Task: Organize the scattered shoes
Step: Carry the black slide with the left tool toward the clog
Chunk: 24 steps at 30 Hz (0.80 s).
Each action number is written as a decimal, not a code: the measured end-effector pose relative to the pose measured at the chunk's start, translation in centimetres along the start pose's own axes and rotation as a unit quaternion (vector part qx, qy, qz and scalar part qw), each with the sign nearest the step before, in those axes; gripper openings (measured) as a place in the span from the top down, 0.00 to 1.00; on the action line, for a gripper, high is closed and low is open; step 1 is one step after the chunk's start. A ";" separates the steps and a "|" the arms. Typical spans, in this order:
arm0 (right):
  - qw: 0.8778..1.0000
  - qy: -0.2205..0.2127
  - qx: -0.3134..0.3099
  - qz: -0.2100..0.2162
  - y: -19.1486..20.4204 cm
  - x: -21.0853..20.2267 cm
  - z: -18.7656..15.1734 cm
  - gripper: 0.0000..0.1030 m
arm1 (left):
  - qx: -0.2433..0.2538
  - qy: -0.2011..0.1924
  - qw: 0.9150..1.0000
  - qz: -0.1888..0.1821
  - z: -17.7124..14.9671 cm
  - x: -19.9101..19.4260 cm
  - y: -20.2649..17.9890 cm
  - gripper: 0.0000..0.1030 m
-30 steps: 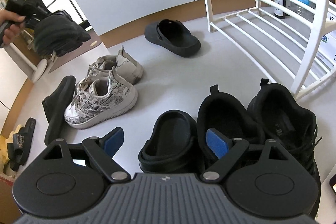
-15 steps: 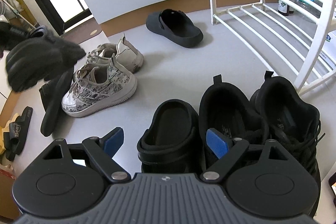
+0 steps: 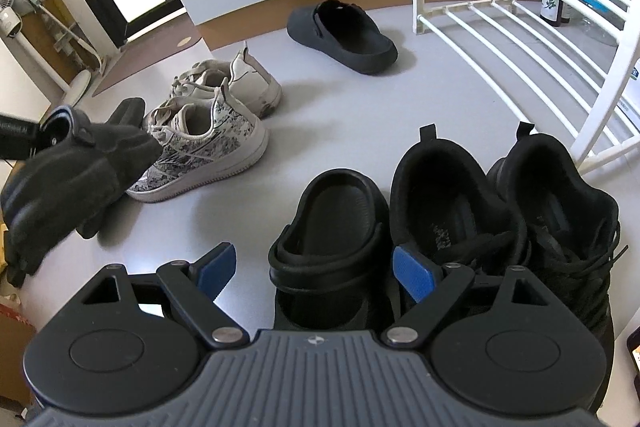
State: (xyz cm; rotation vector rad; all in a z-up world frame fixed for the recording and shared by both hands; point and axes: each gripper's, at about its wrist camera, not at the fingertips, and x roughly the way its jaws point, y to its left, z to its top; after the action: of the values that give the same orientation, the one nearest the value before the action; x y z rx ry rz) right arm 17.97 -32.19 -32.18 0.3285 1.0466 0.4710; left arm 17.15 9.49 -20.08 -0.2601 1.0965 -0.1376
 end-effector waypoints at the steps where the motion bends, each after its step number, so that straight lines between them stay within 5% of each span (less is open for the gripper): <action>1: 1.000 0.001 -0.002 0.000 0.1 0.0 -0.1 0.13 | 0.000 -0.003 1.000 -0.005 -0.4 0.0 0.2 0.82; 16: 1.000 0.007 -0.028 0.005 1.5 -0.1 -0.4 0.13 | 0.012 0.041 0.999 -0.018 -4.2 5.0 -0.2 0.82; 24: 1.000 0.008 -0.030 0.004 1.5 0.0 -0.3 0.13 | 0.028 0.035 0.999 0.021 -5.1 5.4 0.5 0.82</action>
State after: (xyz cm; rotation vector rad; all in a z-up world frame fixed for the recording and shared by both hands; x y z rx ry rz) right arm 17.38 -30.92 -31.63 0.2764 1.0441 0.5119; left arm 15.05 7.95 -27.00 -0.1833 1.1656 -0.1415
